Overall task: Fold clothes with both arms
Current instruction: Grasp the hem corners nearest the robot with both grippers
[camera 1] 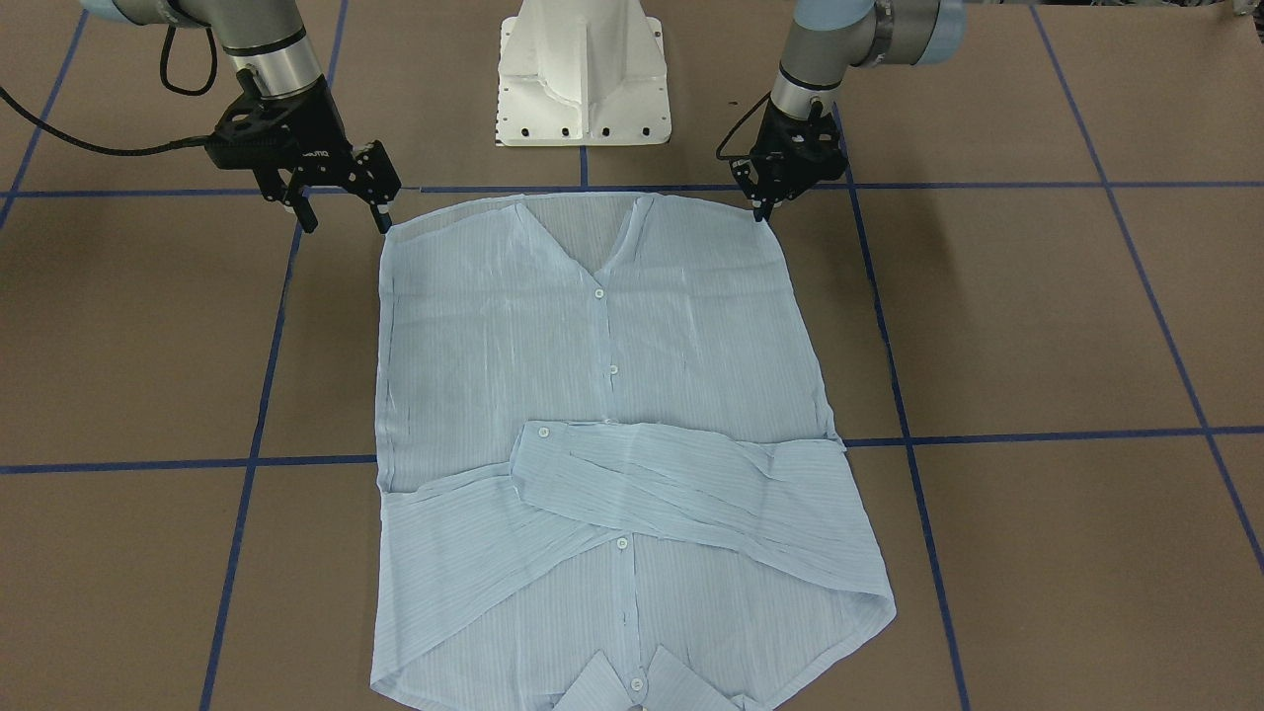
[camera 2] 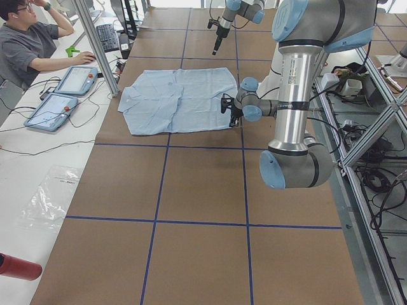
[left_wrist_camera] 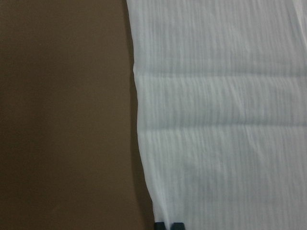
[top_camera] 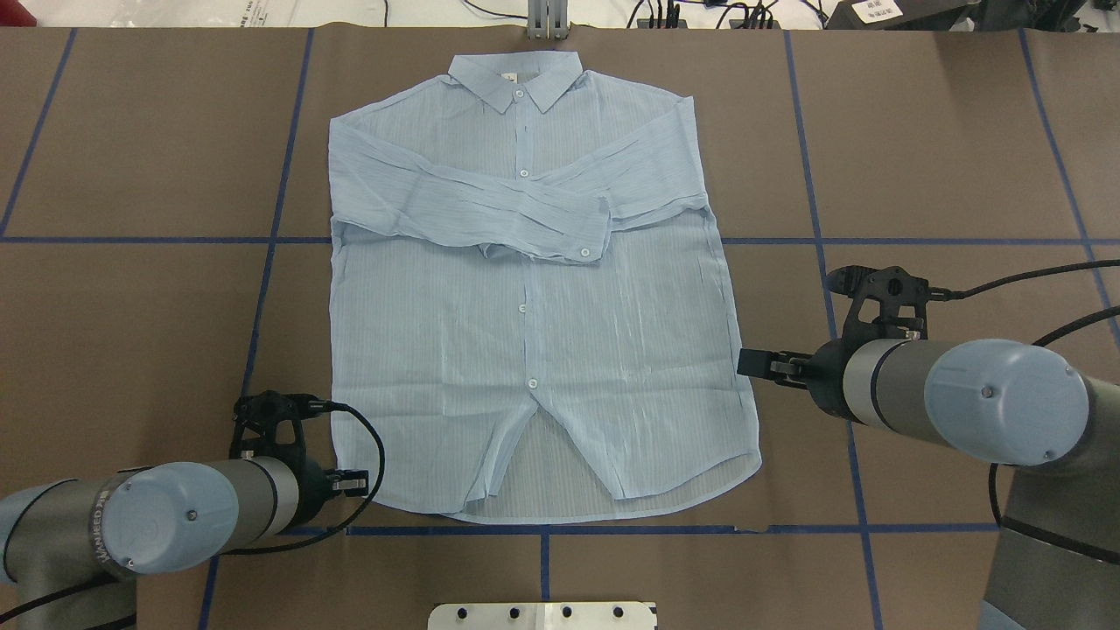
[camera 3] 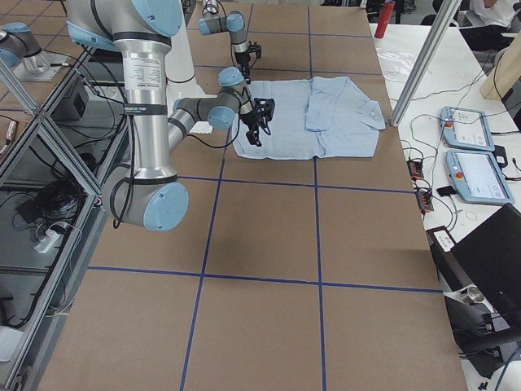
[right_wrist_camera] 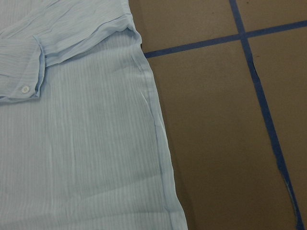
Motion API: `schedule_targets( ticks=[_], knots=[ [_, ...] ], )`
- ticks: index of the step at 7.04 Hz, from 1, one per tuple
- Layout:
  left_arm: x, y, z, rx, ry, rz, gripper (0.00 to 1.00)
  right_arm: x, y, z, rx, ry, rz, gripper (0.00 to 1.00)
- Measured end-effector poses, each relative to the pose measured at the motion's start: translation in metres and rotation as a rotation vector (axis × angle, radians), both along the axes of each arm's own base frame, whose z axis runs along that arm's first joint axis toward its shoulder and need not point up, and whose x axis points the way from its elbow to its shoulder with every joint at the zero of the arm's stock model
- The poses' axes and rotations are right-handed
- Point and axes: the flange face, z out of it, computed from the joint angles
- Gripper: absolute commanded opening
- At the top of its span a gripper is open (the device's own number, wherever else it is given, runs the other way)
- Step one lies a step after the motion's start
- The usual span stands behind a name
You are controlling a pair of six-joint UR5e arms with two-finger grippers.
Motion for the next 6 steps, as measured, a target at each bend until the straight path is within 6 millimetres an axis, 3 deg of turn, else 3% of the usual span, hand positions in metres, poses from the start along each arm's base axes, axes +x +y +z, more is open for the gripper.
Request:
schedule_targets(
  ticks=[2, 3, 4, 5, 6],
  knots=[
    [-0.002, 0.0, -0.007, 0.003, 0.014, -0.001, 0.0, 0.001, 0.001, 0.003, -0.002, -0.001, -0.001, 1.0],
    [-0.004, 0.001, -0.012, 0.005, 0.026, -0.001, 0.0, 0.005, 0.004, 0.012, 0.005, -0.017, -0.002, 0.94],
    [-0.007, 0.002, -0.019, 0.009, 0.041, -0.002, 0.0, 0.013, 0.009, 0.032, 0.008, -0.047, 0.002, 0.85],
    [-0.01, 0.002, -0.024, 0.011, 0.052, -0.004, 0.0, 0.015, 0.017, 0.05, -0.004, -0.071, 0.024, 0.81],
    [-0.011, 0.002, -0.028, 0.013, 0.06, -0.006, 0.0, 0.003, 0.03, 0.062, -0.019, -0.08, 0.065, 0.73]
  ],
)
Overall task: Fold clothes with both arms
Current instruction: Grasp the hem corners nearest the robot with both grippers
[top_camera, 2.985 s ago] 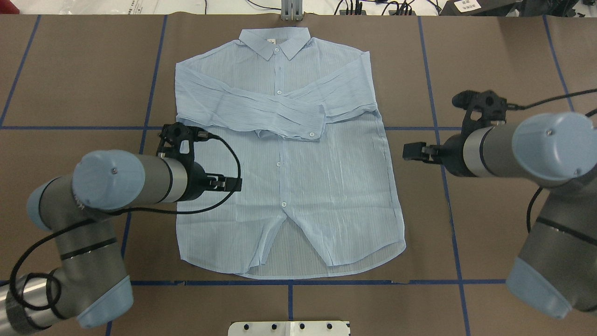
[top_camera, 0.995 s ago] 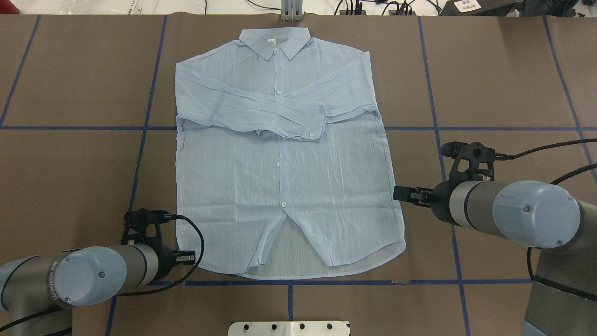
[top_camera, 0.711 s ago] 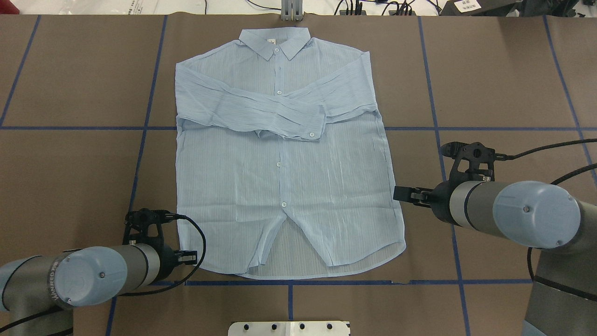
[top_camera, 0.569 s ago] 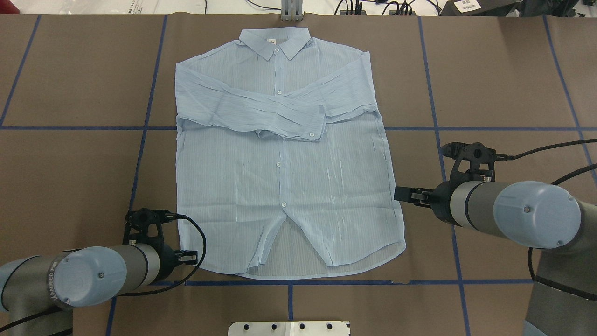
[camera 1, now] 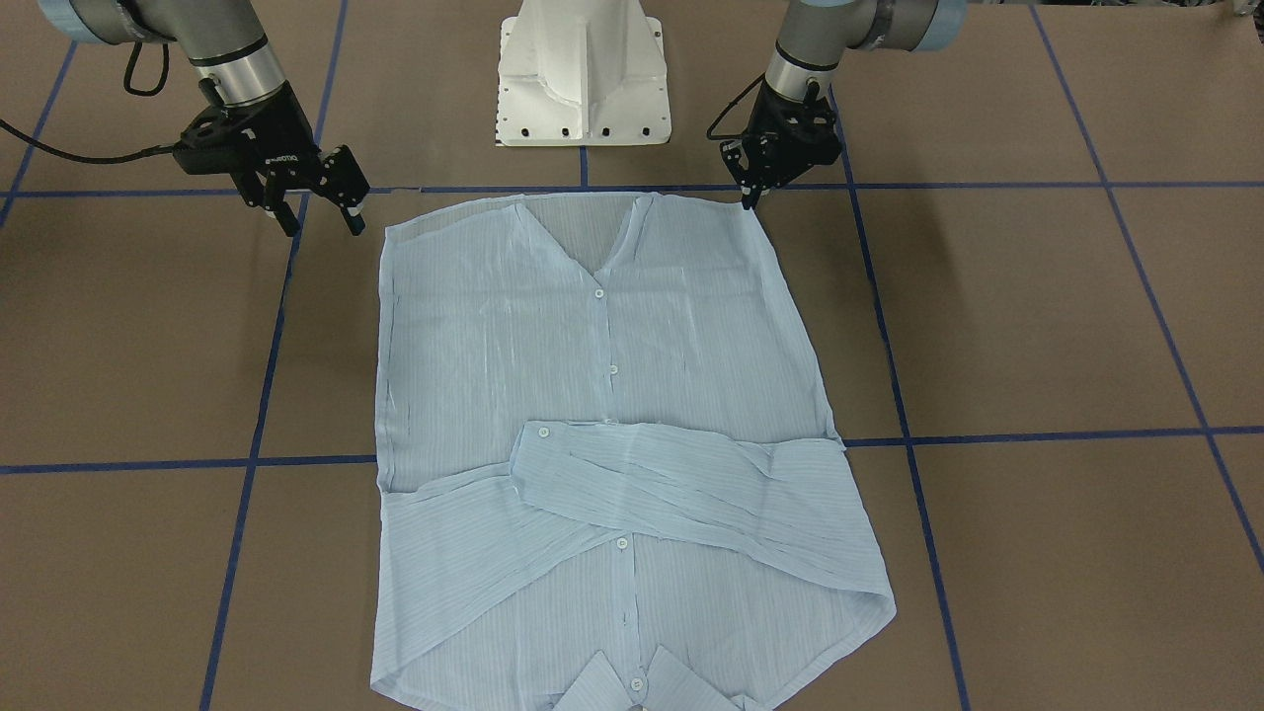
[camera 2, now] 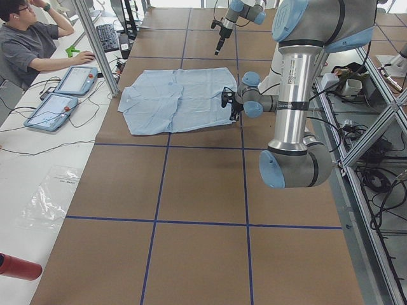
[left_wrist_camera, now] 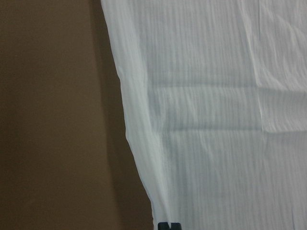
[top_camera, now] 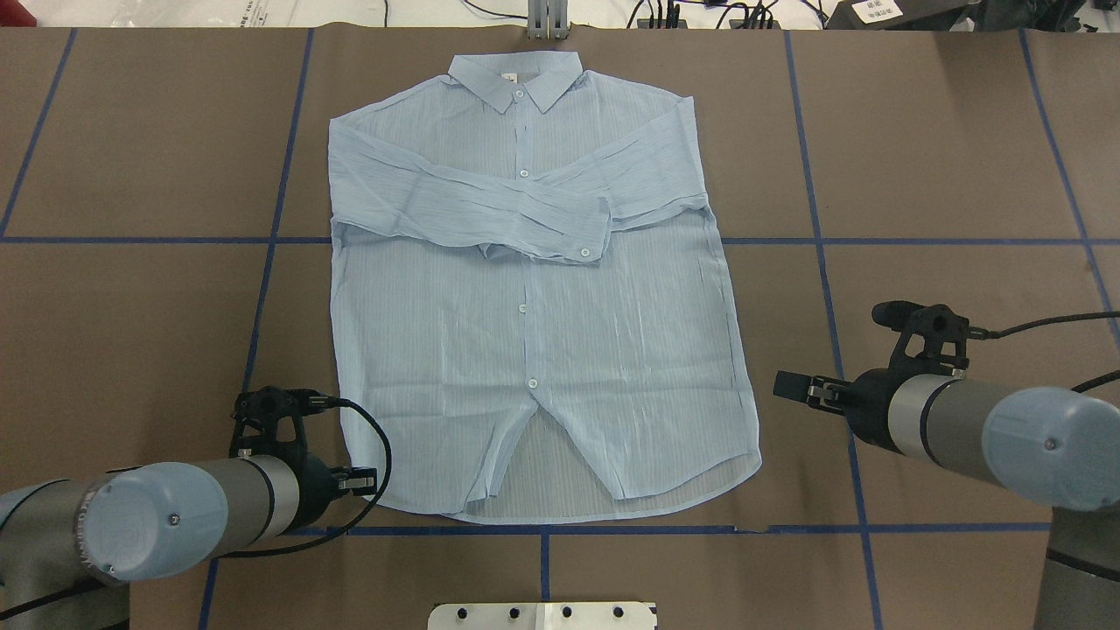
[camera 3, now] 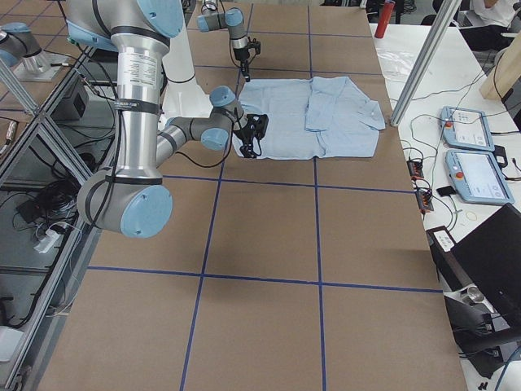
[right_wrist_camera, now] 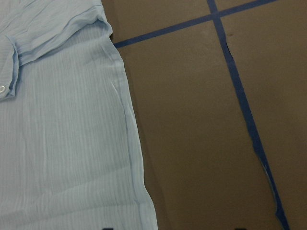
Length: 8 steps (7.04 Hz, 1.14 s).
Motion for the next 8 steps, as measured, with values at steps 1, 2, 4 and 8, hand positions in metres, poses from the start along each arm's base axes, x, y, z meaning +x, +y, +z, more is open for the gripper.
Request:
schedule_targets(
  ticks=[1, 2, 4, 8],
  knots=[
    [-0.001, 0.0, -0.003, 0.004, 0.005, -0.005, 0.0, -0.016, 0.014, 0.006, -0.001, 0.0, 0.027, 0.67],
    [-0.004, -0.001, -0.006, 0.013, 0.01, -0.016, 0.0, -0.028, 0.027, 0.008, 0.005, 0.001, 0.04, 0.66],
    [-0.01, -0.002, -0.01, 0.027, 0.018, -0.034, 0.0, -0.045, 0.044, 0.011, 0.026, 0.01, 0.041, 0.58],
    [-0.012, -0.002, -0.011, 0.029, 0.018, -0.038, 0.0, -0.079, 0.054, 0.019, 0.055, 0.031, 0.042, 0.51]
  ],
)
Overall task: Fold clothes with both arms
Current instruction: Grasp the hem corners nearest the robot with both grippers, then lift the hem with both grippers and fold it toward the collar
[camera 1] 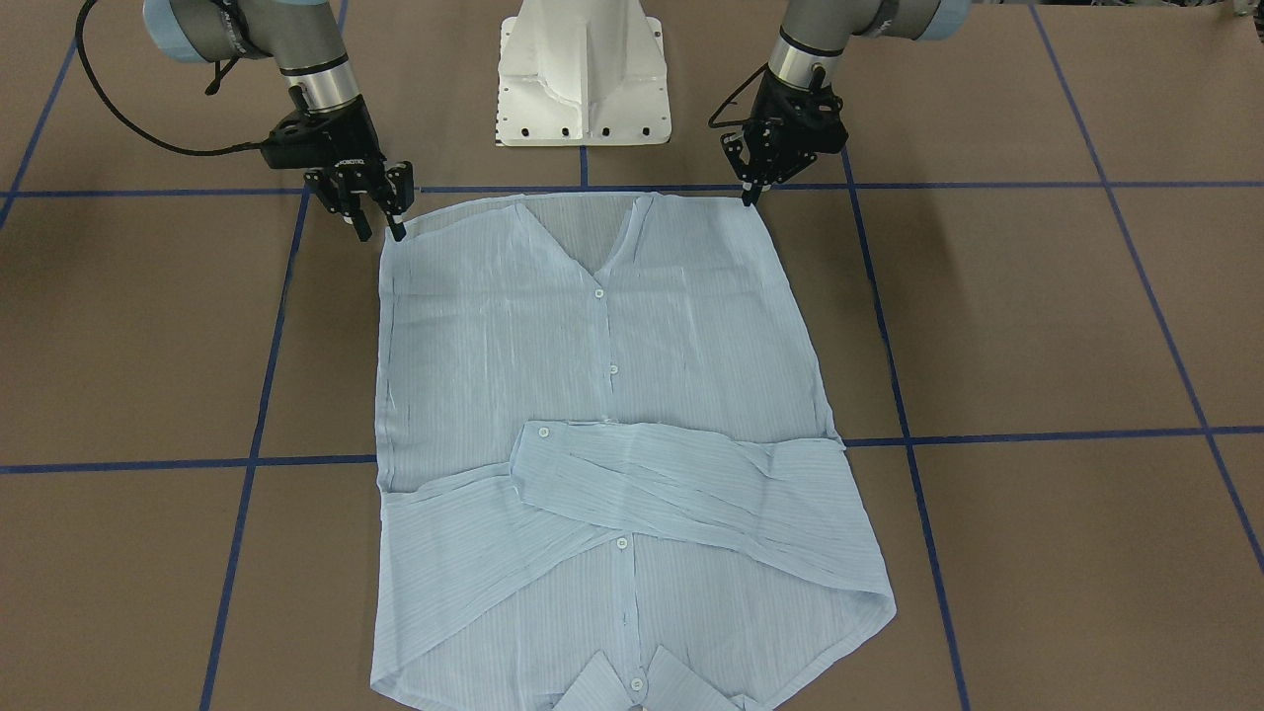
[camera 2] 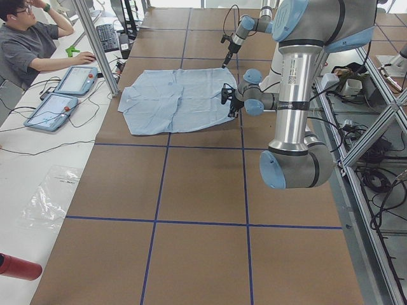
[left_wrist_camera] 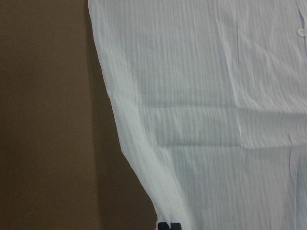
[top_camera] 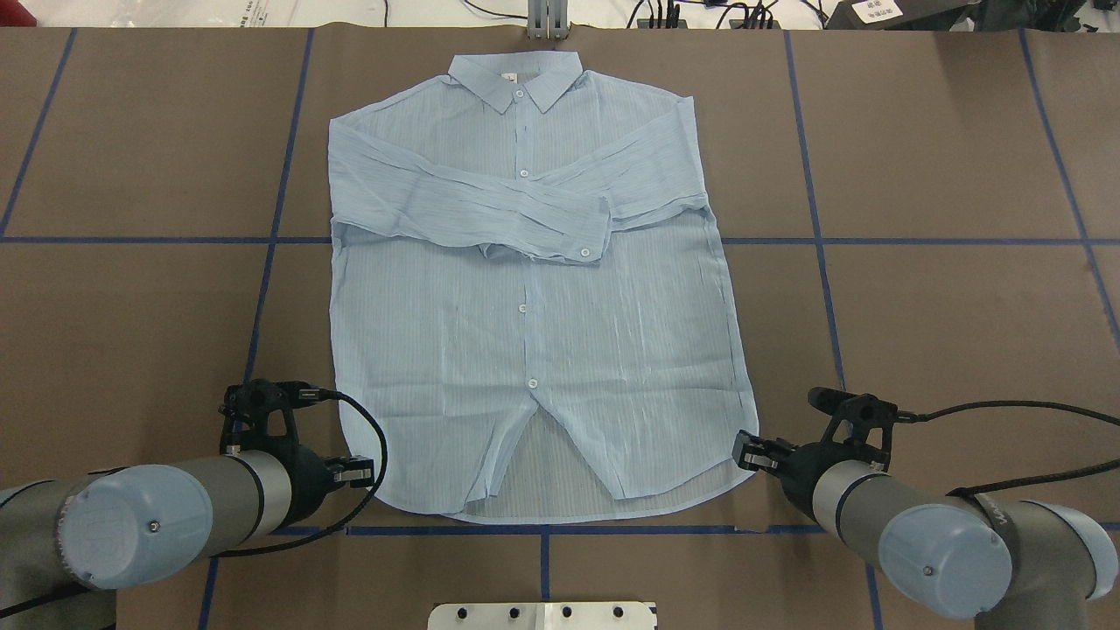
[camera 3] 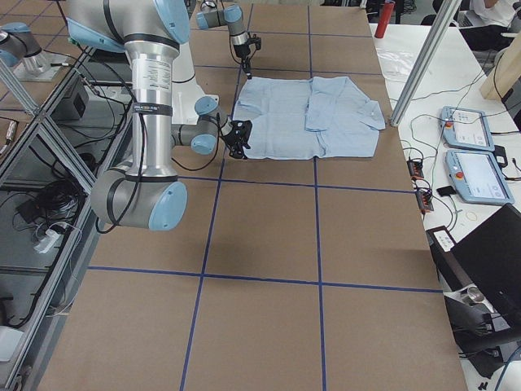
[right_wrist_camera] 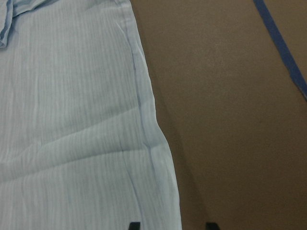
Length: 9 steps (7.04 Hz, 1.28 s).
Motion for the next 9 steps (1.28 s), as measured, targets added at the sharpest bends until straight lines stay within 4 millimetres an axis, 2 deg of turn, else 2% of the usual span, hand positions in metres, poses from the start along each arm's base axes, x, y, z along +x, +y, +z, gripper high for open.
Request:
schedule_targets(
  ticks=[1, 2, 3, 4, 7, 8, 9],
  knots=[
    [0.0, 0.0, 0.0, 0.0, 0.0, 0.0, 0.0, -0.004, 0.004, 0.002, 0.006, 0.007, -0.002, 0.49],
    [0.0, 0.0, 0.0, 0.0, 0.0, -0.001, 0.0, -0.007, 0.007, 0.004, 0.009, 0.017, -0.005, 0.4],
    [-0.001, 0.0, 0.0, 0.0, 0.0, -0.001, 0.0, -0.009, 0.01, 0.005, 0.011, 0.032, -0.008, 0.16],
    [-0.001, 0.0, 0.0, 0.0, 0.0, -0.002, 0.0, -0.011, 0.013, 0.006, 0.013, 0.04, -0.012, 0.0],
    [-0.003, 0.0, -0.003, 0.001, 0.006, -0.001, 0.0, -0.008, 0.014, 0.003, 0.012, 0.044, -0.014, 0.0],
    [-0.013, 0.003, -0.014, 0.005, 0.03, 0.003, 0.0, 0.004, 0.016, -0.008, 0.003, 0.055, -0.021, 0.0],
    [-0.034, 0.01, -0.032, 0.005, 0.065, 0.022, 0.0, 0.027, 0.023, -0.034, -0.027, 0.063, -0.041, 0.0]
  ],
)
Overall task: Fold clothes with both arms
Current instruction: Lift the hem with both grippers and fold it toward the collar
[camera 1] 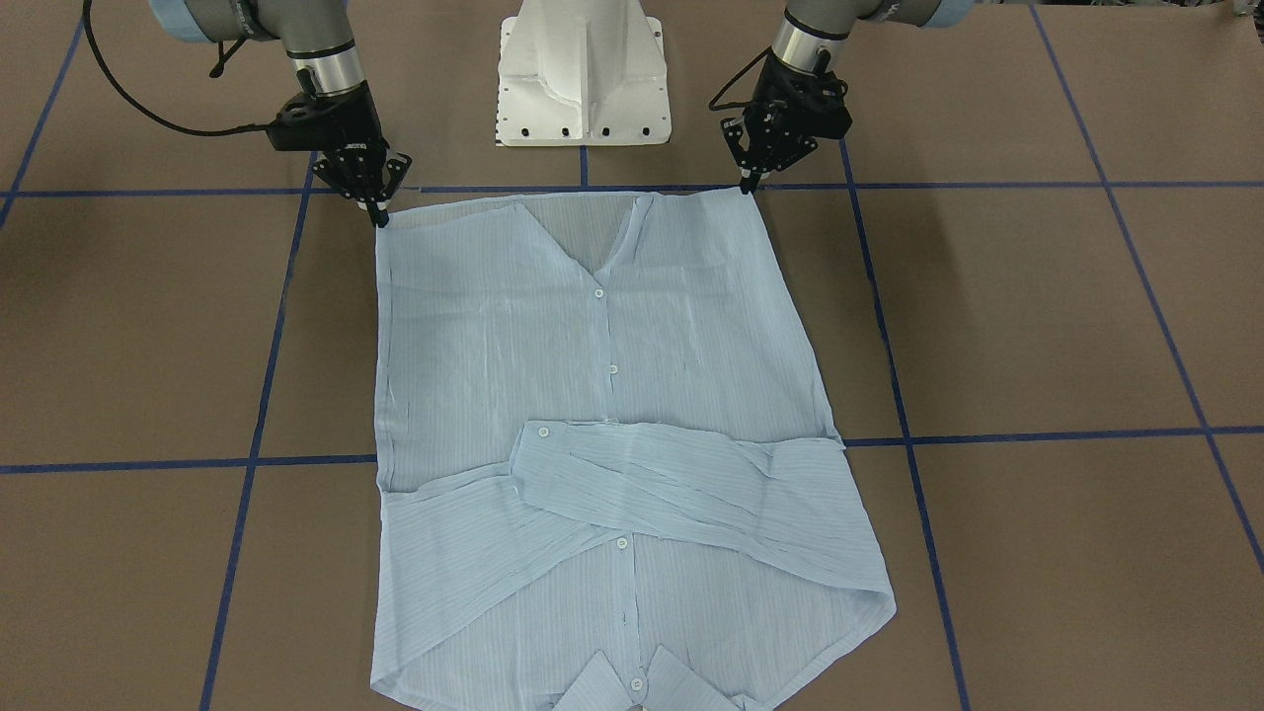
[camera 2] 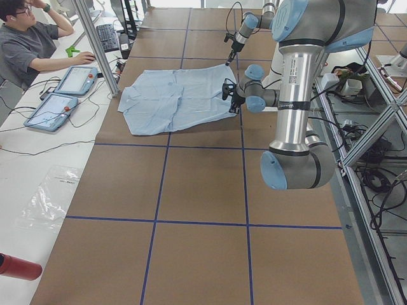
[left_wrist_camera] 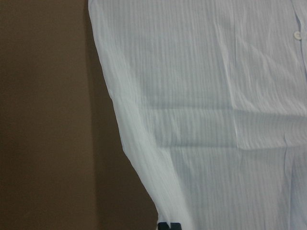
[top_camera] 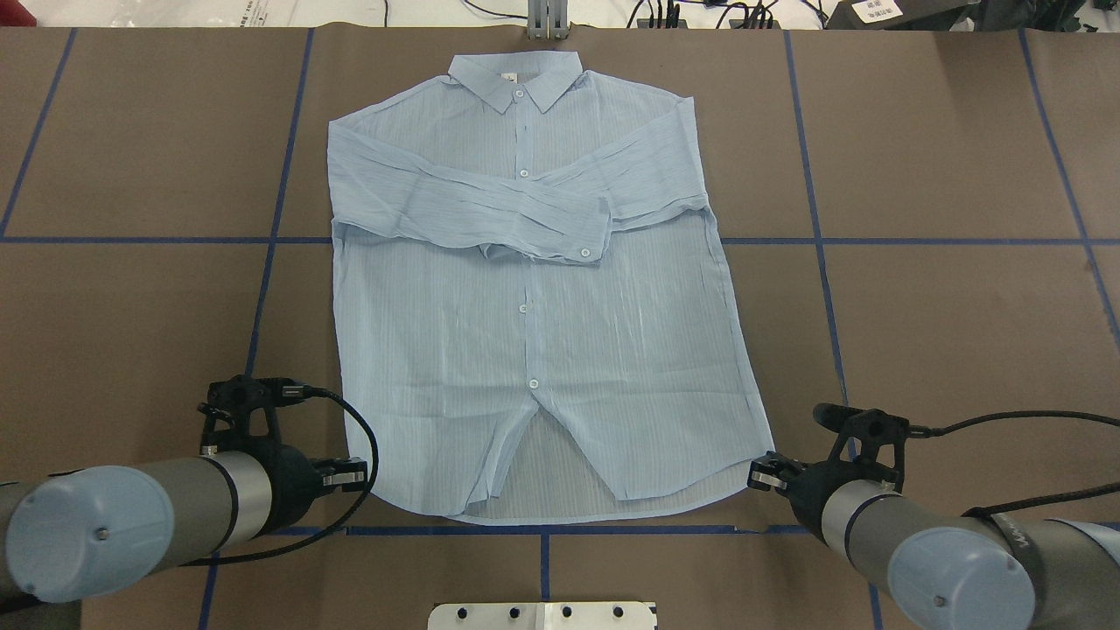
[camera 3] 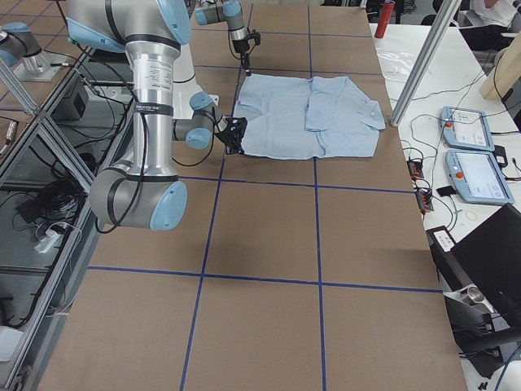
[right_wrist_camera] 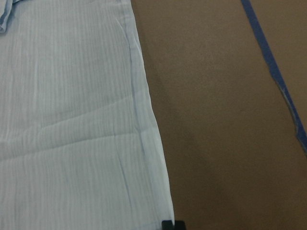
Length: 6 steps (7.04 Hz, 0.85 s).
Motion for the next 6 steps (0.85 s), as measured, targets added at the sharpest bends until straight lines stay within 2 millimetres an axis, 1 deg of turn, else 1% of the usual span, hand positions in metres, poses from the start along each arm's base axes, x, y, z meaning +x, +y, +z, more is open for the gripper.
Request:
schedule_targets(
  ticks=[1, 2, 3, 4, 5, 6],
  knots=[
    [-0.03, 0.013, -0.027, -0.012, 0.035, 0.044, 0.0, 0.031, 0.018, -0.044, -0.046, -0.004, -0.041, 0.0],
    [-0.061, 0.03, -0.057, -0.029, 0.061, 0.103, 0.0, 0.069, 0.044, -0.093, -0.084, -0.013, -0.099, 0.0],
    [-0.091, 0.047, -0.083, -0.046, 0.083, 0.166, 0.0, 0.104, 0.067, -0.133, -0.12, -0.03, -0.157, 0.0],
    [-0.119, 0.059, -0.103, -0.062, 0.099, 0.216, 0.0, 0.124, 0.08, -0.157, -0.145, -0.055, -0.197, 0.0],
    [-0.132, 0.064, -0.111, -0.074, 0.096, 0.24, 0.0, 0.128, 0.081, -0.164, -0.153, -0.055, -0.202, 0.0],
    [-0.121, 0.062, -0.106, -0.085, 0.068, 0.244, 0.0, 0.121, 0.072, -0.165, -0.149, -0.039, -0.173, 0.0]
  ],
)
